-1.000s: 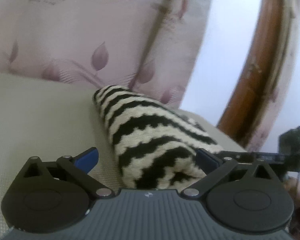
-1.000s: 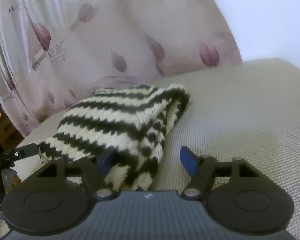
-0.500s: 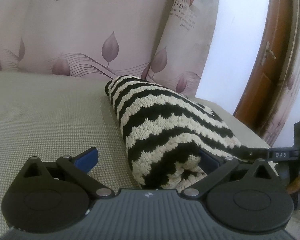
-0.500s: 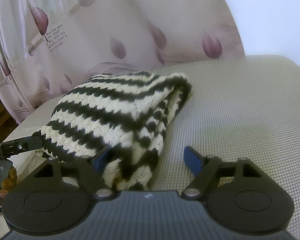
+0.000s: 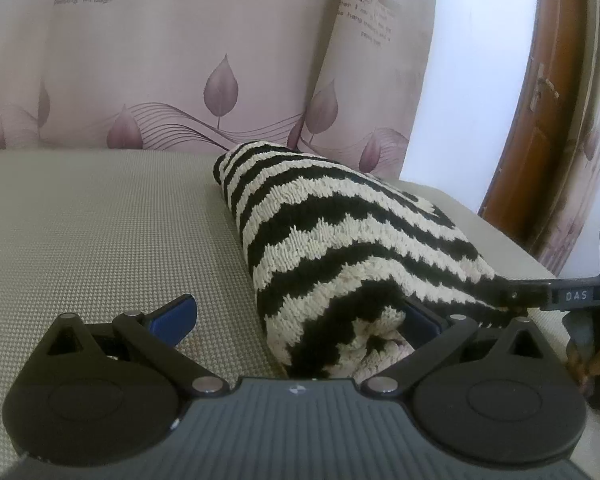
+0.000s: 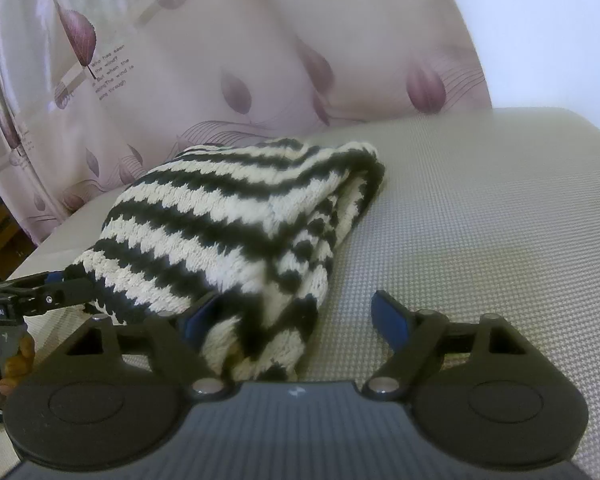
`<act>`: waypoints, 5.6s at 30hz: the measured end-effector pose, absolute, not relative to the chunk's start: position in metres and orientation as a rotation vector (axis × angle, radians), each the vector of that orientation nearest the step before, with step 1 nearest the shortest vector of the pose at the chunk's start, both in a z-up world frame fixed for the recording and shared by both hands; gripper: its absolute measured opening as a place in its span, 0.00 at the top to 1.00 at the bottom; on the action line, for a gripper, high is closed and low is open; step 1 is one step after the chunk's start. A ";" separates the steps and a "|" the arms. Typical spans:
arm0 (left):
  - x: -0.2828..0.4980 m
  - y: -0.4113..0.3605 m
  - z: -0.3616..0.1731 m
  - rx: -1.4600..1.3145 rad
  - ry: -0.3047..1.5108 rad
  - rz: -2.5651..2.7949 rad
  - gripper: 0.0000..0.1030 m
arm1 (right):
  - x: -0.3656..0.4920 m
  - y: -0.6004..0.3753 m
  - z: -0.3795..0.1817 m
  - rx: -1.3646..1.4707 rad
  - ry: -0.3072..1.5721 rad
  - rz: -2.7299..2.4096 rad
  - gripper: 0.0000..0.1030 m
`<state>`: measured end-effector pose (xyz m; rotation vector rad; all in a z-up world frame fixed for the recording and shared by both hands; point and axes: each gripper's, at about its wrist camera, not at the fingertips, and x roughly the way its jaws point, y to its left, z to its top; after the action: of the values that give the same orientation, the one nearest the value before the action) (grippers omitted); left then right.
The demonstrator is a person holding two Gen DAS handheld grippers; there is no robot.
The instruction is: Fold small clothes
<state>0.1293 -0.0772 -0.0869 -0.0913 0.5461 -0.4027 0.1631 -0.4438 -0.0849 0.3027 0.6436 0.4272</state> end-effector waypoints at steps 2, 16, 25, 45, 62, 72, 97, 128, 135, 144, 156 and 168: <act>0.130 -0.079 -0.087 -0.081 0.550 -0.400 0.00 | 0.163 -0.443 -0.085 0.297 0.644 0.427 0.19; 0.132 -0.081 -0.088 -0.073 0.568 -0.401 0.00 | 0.164 -0.442 -0.085 0.297 0.649 0.437 0.17; 0.133 -0.086 -0.090 -0.061 0.580 -0.398 0.00 | 0.163 -0.441 -0.085 0.291 0.649 0.438 0.16; 0.157 -0.066 -0.080 -0.137 0.600 -0.567 0.00 | 0.180 -0.469 -0.090 0.523 0.693 0.524 0.12; 0.229 -0.050 -0.081 -0.319 0.698 -0.670 0.00 | 0.250 -0.458 -0.096 0.636 0.747 0.645 0.11; 0.259 -0.070 -0.099 -0.300 0.767 -0.748 0.00 | 0.272 -0.445 -0.097 0.632 0.763 0.732 0.03; 0.256 -0.086 -0.100 -0.179 0.731 -0.744 0.00 | 0.279 -0.439 -0.096 0.618 0.762 0.753 0.00; 0.268 -0.073 -0.104 -0.259 0.750 -0.829 0.00 | 0.283 -0.454 -0.098 0.687 0.820 0.857 0.00; 0.274 -0.072 -0.107 -0.293 0.752 -0.848 0.00 | 0.288 -0.444 -0.097 0.704 0.808 0.884 0.00; 0.273 -0.072 -0.107 -0.269 0.743 -0.854 0.00 | 0.280 -0.468 -0.105 0.736 0.870 0.803 0.41; 0.276 -0.072 -0.106 -0.293 0.756 -0.846 0.05 | 0.289 -0.441 -0.105 0.731 0.888 0.848 0.40; 0.262 -0.079 -0.103 -0.209 0.713 -0.788 0.23 | 0.284 -0.433 -0.104 0.701 0.872 0.817 0.48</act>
<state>0.2616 -0.0786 -0.1027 -0.2094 0.7126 -0.7877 0.2839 -0.4328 -0.1040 0.7014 0.8719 0.8169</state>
